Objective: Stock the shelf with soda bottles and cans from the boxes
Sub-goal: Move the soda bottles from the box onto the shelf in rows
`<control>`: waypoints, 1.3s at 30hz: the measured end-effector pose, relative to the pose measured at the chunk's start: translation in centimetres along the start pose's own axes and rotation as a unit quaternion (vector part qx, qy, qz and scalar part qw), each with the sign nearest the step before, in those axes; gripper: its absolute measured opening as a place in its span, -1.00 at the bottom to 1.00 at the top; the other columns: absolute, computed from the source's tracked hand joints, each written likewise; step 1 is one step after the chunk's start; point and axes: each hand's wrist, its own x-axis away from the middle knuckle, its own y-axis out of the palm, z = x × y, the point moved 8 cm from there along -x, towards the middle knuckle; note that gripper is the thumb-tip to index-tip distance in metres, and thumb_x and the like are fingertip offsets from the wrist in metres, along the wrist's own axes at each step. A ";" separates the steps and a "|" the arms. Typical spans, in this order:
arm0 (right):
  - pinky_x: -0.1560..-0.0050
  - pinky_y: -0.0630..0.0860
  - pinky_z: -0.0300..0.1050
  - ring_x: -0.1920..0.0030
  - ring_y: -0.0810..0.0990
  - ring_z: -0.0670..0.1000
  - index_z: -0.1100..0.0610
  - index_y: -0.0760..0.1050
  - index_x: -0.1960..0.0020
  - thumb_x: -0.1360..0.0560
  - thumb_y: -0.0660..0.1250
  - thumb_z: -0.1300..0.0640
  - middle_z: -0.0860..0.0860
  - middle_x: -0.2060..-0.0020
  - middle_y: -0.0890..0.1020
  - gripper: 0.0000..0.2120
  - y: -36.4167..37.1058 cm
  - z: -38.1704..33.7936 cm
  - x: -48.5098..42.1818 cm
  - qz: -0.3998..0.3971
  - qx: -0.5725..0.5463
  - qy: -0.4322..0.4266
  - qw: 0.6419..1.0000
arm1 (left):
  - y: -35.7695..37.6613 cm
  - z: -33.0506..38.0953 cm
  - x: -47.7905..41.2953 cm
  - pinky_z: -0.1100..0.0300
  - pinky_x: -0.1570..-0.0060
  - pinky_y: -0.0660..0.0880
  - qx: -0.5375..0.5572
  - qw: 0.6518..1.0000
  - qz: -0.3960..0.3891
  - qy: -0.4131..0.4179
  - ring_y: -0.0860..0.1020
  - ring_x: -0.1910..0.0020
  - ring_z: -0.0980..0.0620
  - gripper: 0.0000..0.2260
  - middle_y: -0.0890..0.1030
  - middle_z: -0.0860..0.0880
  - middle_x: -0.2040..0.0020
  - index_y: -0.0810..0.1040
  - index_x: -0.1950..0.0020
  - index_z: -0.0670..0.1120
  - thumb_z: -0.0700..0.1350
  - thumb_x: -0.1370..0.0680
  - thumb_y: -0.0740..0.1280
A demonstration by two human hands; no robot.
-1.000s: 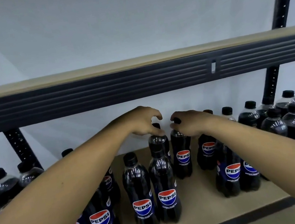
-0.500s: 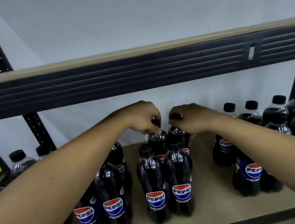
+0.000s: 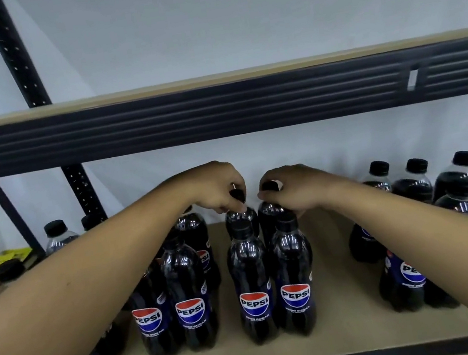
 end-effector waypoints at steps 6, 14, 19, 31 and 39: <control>0.09 0.69 -0.05 0.03 0.70 0.07 -0.19 0.37 -0.49 -0.63 0.23 -0.15 -0.06 -0.37 0.46 -0.57 0.0 0.1 0.5 -0.031 -0.049 0.019 0.998 | -0.1 0.5 0.9 0.15 -0.14 0.51 -0.045 0.999 0.017 -0.004 0.58 -0.13 0.08 -0.64 0.62 0.10 -0.18 0.59 -0.30 0.04 0.12 -0.55 0.46; -0.25 0.24 -0.23 -0.49 0.35 -0.02 -0.22 0.30 -0.53 -0.66 0.15 -0.20 -0.11 -0.54 0.34 -0.55 -2.7 0.0 3.8 0.009 0.029 -0.044 0.999 | -1.0 2.7 2.8 0.09 -0.34 0.45 -0.025 0.998 0.058 0.003 0.52 -0.30 0.09 -0.55 0.49 0.08 -0.43 0.44 -0.49 0.11 0.17 -0.62 0.33; -0.34 0.26 -0.20 -0.50 0.33 -0.04 -0.18 0.36 -0.52 -0.67 0.15 -0.14 -0.14 -0.52 0.38 -0.58 -4.3 0.4 7.0 0.035 0.051 -0.064 0.996 | -0.8 4.8 4.7 0.11 -0.33 0.43 -0.023 0.996 0.083 0.023 0.48 -0.36 0.09 -0.56 0.49 0.10 -0.43 0.43 -0.49 0.12 0.18 -0.63 0.29; -0.27 0.28 -0.29 -0.37 0.42 -0.16 -0.11 0.32 -0.55 -0.67 0.17 -0.15 -0.19 -0.47 0.43 -0.53 -6.6 1.4 17.5 0.097 0.083 -0.028 0.991 | 0.3 10.6 8.0 0.24 -0.31 0.39 -0.075 0.984 0.097 0.132 0.45 -0.38 0.13 -0.55 0.49 0.13 -0.45 0.42 -0.52 0.09 0.16 -0.65 0.27; -0.35 0.36 -0.20 -0.40 0.46 -0.09 -0.13 0.32 -0.55 -0.65 0.22 -0.13 -0.13 -0.45 0.48 -0.53 -7.7 3.8 24.3 0.149 0.095 0.065 0.982 | 2.0 16.9 7.1 0.20 -0.36 0.36 -0.078 0.965 0.083 0.238 0.41 -0.43 0.12 -0.53 0.44 0.15 -0.49 0.37 -0.55 0.15 0.22 -0.65 0.23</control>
